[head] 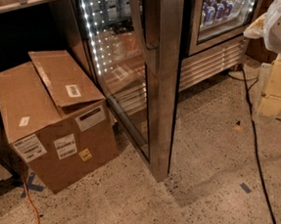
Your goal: Close left fridge door
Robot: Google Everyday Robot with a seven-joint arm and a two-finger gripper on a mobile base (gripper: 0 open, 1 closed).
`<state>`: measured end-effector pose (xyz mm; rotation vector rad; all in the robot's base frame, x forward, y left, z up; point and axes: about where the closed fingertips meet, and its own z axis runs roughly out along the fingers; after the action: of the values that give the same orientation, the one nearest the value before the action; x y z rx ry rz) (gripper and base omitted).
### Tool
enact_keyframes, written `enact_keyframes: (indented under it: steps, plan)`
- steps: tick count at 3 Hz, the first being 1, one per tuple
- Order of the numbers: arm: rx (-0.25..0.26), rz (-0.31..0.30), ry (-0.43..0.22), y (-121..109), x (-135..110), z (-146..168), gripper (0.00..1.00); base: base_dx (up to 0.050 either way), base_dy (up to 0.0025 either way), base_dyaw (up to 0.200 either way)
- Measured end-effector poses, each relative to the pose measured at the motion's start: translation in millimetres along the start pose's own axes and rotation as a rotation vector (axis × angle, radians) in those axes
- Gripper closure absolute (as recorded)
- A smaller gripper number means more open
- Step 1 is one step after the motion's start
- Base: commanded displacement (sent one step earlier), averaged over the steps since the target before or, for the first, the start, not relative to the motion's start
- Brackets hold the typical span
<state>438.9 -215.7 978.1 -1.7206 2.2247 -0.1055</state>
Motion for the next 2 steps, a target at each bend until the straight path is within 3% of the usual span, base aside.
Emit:
enact_keyframes:
  steps: [2]
  plan:
    - [0.015,-0.014,-0.026,4.6,-3.3,1.0,0.00,0.000,0.00000,0.000]
